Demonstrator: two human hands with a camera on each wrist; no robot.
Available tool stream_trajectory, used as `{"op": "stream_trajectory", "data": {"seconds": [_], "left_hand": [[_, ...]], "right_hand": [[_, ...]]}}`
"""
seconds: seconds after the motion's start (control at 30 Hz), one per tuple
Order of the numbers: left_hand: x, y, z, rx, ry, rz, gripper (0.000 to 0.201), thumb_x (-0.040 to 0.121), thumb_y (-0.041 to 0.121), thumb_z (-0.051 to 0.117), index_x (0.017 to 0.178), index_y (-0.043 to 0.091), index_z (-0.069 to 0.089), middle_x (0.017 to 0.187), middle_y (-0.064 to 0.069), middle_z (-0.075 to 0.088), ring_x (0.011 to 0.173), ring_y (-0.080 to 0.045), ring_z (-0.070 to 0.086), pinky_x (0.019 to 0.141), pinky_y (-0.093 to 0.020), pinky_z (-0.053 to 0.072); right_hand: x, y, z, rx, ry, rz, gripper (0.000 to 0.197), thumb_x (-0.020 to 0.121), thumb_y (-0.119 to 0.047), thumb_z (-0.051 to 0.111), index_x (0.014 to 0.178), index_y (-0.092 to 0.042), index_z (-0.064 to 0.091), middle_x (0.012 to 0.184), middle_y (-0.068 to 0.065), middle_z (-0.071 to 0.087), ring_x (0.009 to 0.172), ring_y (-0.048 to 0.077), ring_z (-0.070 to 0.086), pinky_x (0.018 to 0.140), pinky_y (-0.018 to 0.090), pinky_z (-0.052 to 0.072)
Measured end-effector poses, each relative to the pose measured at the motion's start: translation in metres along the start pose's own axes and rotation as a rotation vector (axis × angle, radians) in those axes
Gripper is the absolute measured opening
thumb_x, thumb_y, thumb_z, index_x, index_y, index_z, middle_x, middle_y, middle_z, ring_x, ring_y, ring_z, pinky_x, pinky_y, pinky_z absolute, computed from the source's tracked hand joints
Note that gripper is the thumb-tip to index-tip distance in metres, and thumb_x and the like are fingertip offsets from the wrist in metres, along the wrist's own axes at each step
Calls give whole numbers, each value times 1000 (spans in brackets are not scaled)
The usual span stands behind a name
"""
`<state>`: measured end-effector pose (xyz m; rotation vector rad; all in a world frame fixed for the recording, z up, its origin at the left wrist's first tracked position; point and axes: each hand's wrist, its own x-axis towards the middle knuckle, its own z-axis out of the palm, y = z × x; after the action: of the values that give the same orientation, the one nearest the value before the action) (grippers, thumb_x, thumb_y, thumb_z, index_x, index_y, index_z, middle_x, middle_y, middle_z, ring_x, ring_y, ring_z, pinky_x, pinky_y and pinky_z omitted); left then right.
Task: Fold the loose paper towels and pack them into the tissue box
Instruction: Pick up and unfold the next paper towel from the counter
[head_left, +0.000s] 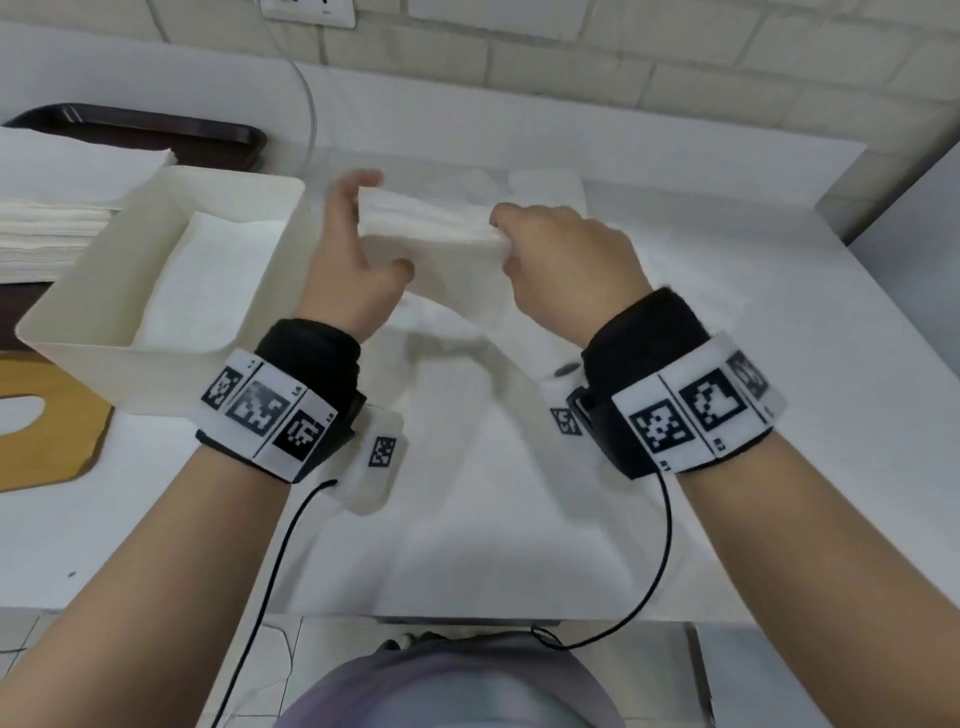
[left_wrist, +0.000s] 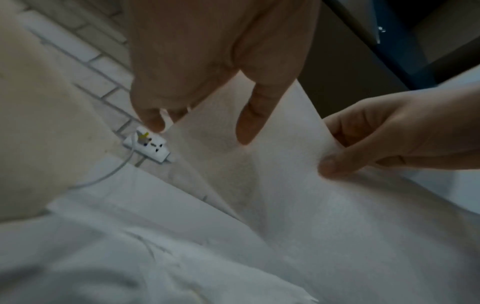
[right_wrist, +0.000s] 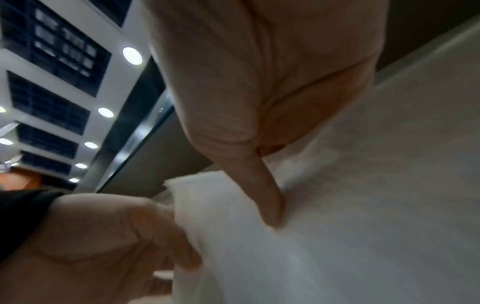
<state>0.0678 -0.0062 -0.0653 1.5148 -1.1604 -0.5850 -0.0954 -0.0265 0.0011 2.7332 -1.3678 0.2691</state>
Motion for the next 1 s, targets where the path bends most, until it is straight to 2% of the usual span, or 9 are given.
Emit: {"op": "stream_trajectory", "data": {"seconds": [0.1, 0.23, 0.37, 0.5, 0.63, 0.73, 0.87, 0.93, 1.0], "left_hand": [[1, -15, 7, 12, -135, -304, 54, 78, 0, 59, 130, 7, 43, 120, -9, 57, 113, -26, 54, 100, -38, 43], [-7, -30, 14, -51, -138, -472, 57, 75, -10, 50, 129, 6, 40, 113, -11, 52, 104, -25, 50, 90, -33, 43], [-10, -33, 19, -65, -225, -442, 28, 78, -13, 40, 89, 7, 56, 103, -11, 56, 97, -23, 51, 80, -27, 43], [-7, -35, 22, -130, -151, -407, 46, 75, -9, 39, 113, 8, 56, 114, -9, 60, 110, -26, 55, 94, -35, 45], [-7, -39, 27, -91, -151, -521, 49, 84, -6, 44, 131, 4, 33, 109, -7, 49, 100, -23, 48, 77, -25, 41], [-8, -36, 28, -125, -191, -554, 71, 72, 12, 59, 136, 8, 30, 120, -7, 54, 112, -24, 53, 93, -31, 45], [-2, -30, 25, -201, -46, -525, 96, 80, 36, 69, 147, 11, 6, 149, -9, 28, 132, -27, 37, 107, -33, 30], [-1, -21, 20, -242, -86, -471, 94, 73, 46, 69, 145, 9, 21, 143, -8, 41, 126, -25, 45, 108, -39, 34], [-2, -7, 18, -266, -107, -348, 54, 81, 33, 67, 125, 8, 48, 122, -5, 60, 110, -22, 59, 99, -42, 46]], "right_hand": [[5, -7, 3, -138, -126, -44, 40, 85, 7, 34, 119, -10, 46, 78, 2, 38, 73, 24, 40, 51, 26, 21], [4, -13, 27, -162, -318, -52, 41, 84, 6, 35, 121, -8, 41, 70, 0, 31, 62, 22, 37, 49, 25, 16], [2, -14, 36, -161, -341, -49, 40, 83, 7, 35, 120, -8, 42, 70, 1, 30, 62, 22, 37, 49, 25, 15], [1, -14, 31, -107, -245, -51, 43, 82, 8, 37, 122, -9, 39, 83, 4, 43, 69, 25, 39, 48, 26, 15], [-3, -14, 39, -57, -336, -28, 42, 86, 3, 36, 126, -8, 33, 80, 1, 40, 58, 21, 36, 48, 26, 16], [-1, -14, 39, -24, -332, 1, 42, 85, 5, 35, 125, -9, 36, 81, 1, 38, 65, 24, 40, 53, 28, 24], [6, -2, 31, 382, -210, 111, 39, 92, -2, 37, 130, -10, 34, 93, 3, 45, 79, 24, 48, 68, 31, 40], [7, 0, 30, 662, -133, 153, 29, 95, -6, 38, 123, -8, 34, 90, 2, 49, 74, 17, 49, 60, 22, 40], [9, -4, 33, 837, -96, 183, 19, 97, -9, 37, 115, -9, 32, 87, -2, 49, 74, 12, 49, 59, 13, 39]]}}
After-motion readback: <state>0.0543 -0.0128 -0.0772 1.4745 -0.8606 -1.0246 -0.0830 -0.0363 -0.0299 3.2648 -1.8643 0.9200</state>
